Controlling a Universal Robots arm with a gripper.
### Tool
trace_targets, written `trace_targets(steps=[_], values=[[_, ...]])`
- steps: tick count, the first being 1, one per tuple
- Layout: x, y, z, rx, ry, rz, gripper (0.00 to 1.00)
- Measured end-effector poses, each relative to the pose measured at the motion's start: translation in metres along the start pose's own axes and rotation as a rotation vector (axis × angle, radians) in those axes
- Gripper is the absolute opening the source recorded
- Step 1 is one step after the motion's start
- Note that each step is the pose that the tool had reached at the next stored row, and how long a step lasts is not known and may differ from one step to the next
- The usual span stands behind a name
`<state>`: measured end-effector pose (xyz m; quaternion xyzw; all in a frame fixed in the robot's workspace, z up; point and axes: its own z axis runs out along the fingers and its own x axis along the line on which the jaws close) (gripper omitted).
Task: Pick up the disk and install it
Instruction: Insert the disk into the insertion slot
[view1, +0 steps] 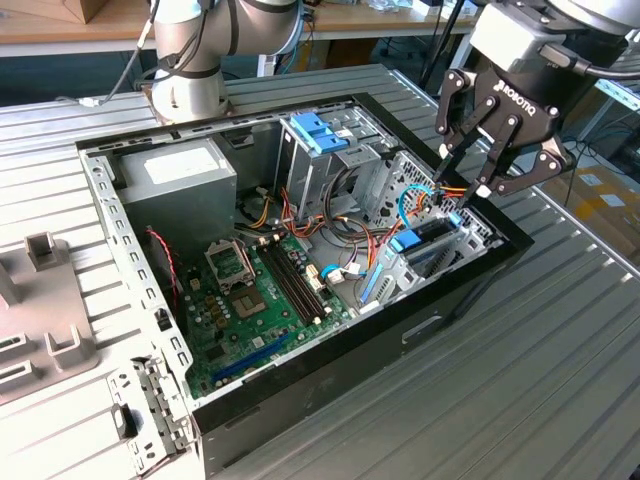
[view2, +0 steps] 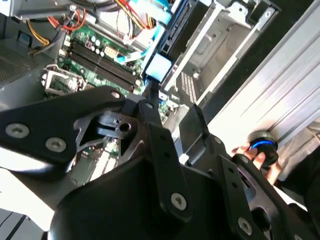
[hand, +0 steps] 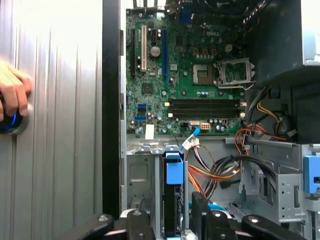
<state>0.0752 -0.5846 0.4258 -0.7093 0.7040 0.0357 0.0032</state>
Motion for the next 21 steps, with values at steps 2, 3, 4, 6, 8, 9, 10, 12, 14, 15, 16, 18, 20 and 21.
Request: trace_targets(steps=[2, 3, 4, 6, 8, 9, 10, 12, 14, 15, 16, 18, 20, 21], values=[[0.0001, 0.0000, 0.0001, 0.0000, -0.0003, 0.000, 0.44], [0.0002, -0.0008, 0.0005, 0.0000, -0.0003, 0.000, 0.44], [0.0003, -0.0020, 0.0008, -0.0001, -0.0002, 0.000, 0.44], [0.0004, -0.0071, 0.0034, -0.0006, -0.0022, 0.000, 0.44], [0.0006, -0.0104, 0.0058, -0.0009, -0.0023, 0.000, 0.30], [0.0006, -0.0115, 0.0065, -0.0009, -0.0024, 0.000, 0.30], [0.0007, -0.0129, 0.0073, -0.0009, -0.0024, 0.000, 0.24], [0.0008, -0.0151, 0.0082, -0.0009, -0.0025, 0.000, 0.12], [0.0008, -0.0199, 0.0087, -0.0009, -0.0027, 0.000, 0.11], [0.0008, -0.0220, 0.0089, -0.0009, -0.0028, 0.000, 0.11], [0.0009, -0.0235, 0.0090, -0.0009, -0.0028, 0.000, 0.11], [0.0010, -0.0284, 0.0092, -0.0009, -0.0030, 0.000, 0.11], [0.0010, -0.0343, 0.0093, -0.0009, -0.0034, 0.000, 0.11], [0.0010, -0.0362, 0.0094, -0.0009, -0.0035, 0.000, 0.11]])
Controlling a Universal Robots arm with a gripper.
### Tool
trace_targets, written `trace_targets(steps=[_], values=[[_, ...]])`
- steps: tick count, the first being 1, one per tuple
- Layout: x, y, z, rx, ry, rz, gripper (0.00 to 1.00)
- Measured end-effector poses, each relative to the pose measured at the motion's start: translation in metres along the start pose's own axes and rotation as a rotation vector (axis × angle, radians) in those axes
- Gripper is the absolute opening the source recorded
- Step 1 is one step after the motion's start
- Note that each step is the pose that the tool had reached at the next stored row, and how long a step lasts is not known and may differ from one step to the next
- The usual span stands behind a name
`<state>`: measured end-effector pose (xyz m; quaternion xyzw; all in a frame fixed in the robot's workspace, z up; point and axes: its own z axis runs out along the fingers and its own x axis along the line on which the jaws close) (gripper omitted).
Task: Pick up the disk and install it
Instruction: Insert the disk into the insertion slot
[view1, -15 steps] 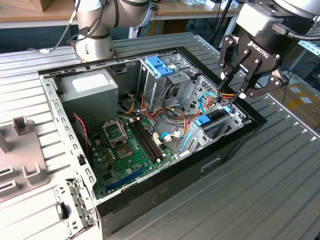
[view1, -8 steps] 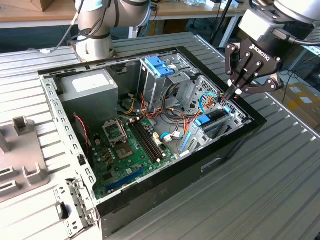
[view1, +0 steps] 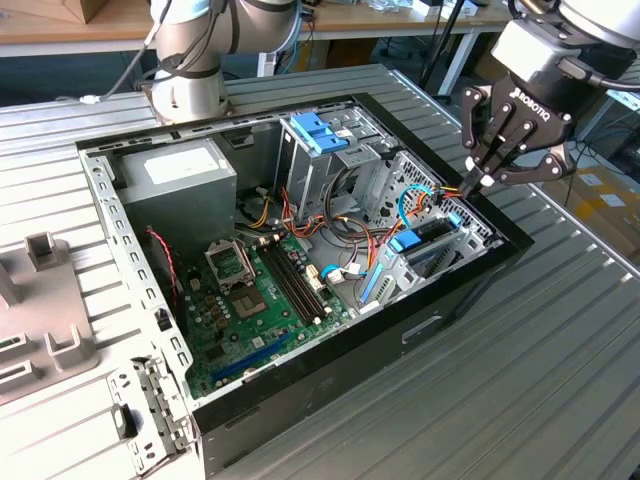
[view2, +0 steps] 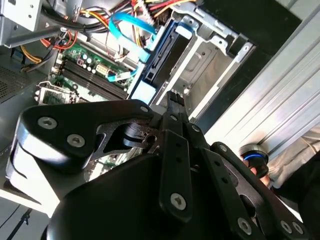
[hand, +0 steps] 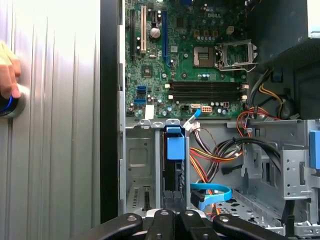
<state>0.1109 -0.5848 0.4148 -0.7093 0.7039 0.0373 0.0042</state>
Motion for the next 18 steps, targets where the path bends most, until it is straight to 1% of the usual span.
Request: trace_targets(steps=[3, 6, 10, 16, 18], values=[[0.0001, -0.0065, 0.0016, 0.0000, -0.0001, 0.000, 0.11], [0.0003, -0.0108, 0.0036, 0.0000, -0.0001, 0.000, 0.11], [0.0004, -0.0147, 0.0042, 0.0000, -0.0001, 0.000, 0.11], [0.0005, -0.0240, 0.0045, -0.0001, -0.0001, 0.000, 0.11], [0.0004, -0.0251, 0.0045, -0.0001, -0.0001, 0.000, 0.11]])
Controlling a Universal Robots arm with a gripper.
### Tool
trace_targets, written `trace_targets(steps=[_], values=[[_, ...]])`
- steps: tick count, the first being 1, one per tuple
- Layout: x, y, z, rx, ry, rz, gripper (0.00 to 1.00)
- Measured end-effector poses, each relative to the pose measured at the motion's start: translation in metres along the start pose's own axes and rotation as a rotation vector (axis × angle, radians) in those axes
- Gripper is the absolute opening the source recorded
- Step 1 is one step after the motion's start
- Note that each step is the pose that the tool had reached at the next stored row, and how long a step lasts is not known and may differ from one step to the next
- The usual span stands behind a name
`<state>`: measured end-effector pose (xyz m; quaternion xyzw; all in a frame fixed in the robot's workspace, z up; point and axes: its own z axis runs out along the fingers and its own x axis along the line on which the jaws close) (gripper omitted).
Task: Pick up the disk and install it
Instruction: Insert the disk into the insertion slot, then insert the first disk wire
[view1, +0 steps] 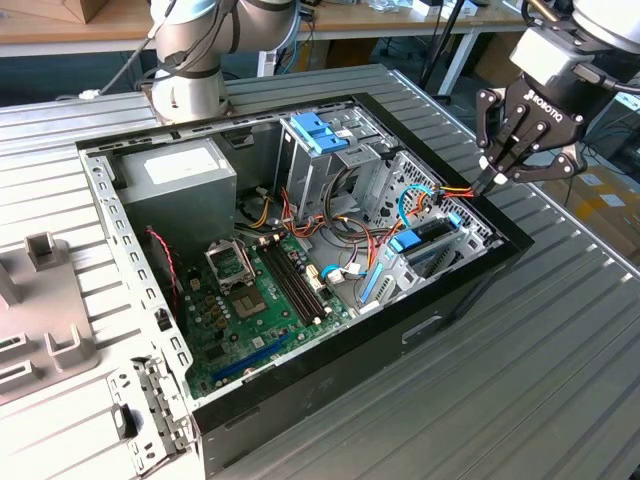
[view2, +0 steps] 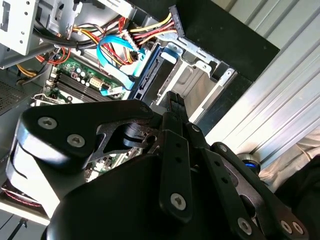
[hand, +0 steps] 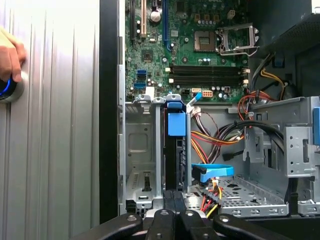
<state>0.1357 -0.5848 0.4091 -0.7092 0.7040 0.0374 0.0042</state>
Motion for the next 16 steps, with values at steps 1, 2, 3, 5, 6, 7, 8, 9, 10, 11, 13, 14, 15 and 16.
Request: trace_targets(steps=[1, 2, 3, 5, 6, 7, 8, 9, 10, 11, 13, 14, 15, 16], values=[[0.0000, 0.0000, 0.0000, 0.0000, 0.0000, 0.000, 0.11], [0.0001, -0.0002, 0.0000, 0.0000, 0.0000, 0.000, 0.11], [0.0001, -0.0002, 0.0000, 0.0000, 0.0000, 0.000, 0.11], [0.0001, -0.0003, 0.0000, 0.0000, 0.0000, 0.000, 0.11], [0.0001, -0.0003, 0.0000, 0.0000, 0.0000, 0.000, 0.11], [0.0001, -0.0004, 0.0000, 0.0000, 0.0000, 0.000, 0.11], [0.0001, -0.0004, 0.0000, 0.0000, 0.0000, 0.000, 0.11], [0.0001, -0.0004, 0.0000, 0.0000, 0.0000, 0.000, 0.11], [0.0001, -0.0005, 0.0000, 0.0000, 0.0000, 0.000, 0.11], [0.0001, -0.0005, 0.0000, 0.0000, 0.0000, 0.000, 0.11], [0.0001, -0.0005, 0.0000, 0.0000, 0.0000, 0.000, 0.11], [0.0001, -0.0006, 0.0000, 0.0000, 0.0000, 0.000, 0.11], [0.0001, -0.0007, 0.0000, 0.0000, 0.0000, 0.000, 0.17], [0.0001, -0.0007, -0.0001, 0.0000, 0.0000, 0.000, 0.24]])
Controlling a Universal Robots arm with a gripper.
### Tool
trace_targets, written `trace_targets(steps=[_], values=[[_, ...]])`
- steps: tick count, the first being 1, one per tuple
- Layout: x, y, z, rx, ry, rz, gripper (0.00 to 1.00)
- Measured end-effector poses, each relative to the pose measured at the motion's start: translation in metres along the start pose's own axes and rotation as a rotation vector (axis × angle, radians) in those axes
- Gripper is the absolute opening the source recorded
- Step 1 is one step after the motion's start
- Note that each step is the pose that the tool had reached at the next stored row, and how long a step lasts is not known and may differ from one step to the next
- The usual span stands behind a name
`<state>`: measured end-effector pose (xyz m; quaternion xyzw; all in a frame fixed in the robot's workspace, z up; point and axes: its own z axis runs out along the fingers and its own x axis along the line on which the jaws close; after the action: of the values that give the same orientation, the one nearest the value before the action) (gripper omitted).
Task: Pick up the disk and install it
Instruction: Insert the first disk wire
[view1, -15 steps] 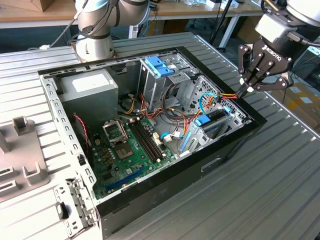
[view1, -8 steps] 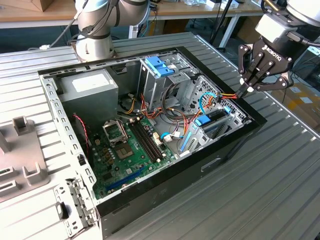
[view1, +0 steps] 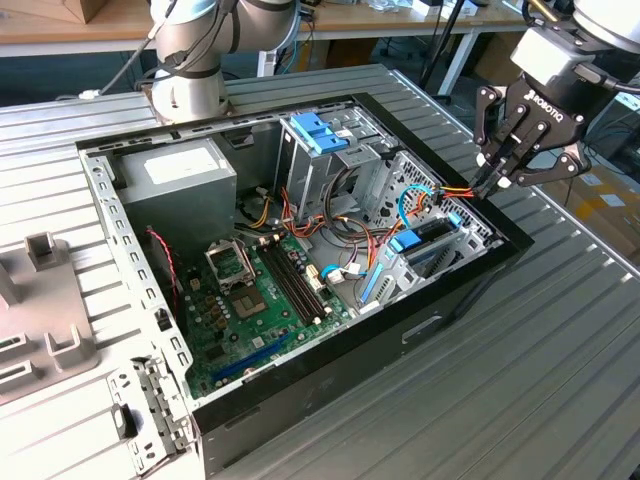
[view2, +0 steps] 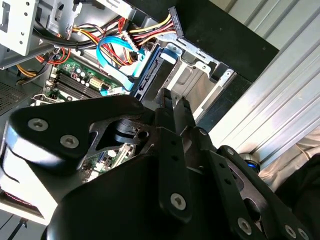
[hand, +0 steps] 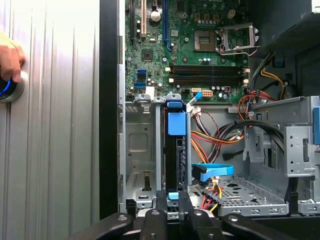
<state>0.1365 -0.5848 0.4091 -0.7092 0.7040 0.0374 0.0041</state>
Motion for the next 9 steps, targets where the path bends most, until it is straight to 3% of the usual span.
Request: trace_targets(steps=[2, 4, 9], values=[[0.0000, -0.0001, 0.0000, 0.0001, 0.0000, 0.000, 0.25], [0.0000, -0.0001, 0.0000, 0.0000, 0.0000, 0.000, 0.37], [0.0000, -0.0006, 0.0001, 0.0000, -0.0001, 0.000, 0.44]])
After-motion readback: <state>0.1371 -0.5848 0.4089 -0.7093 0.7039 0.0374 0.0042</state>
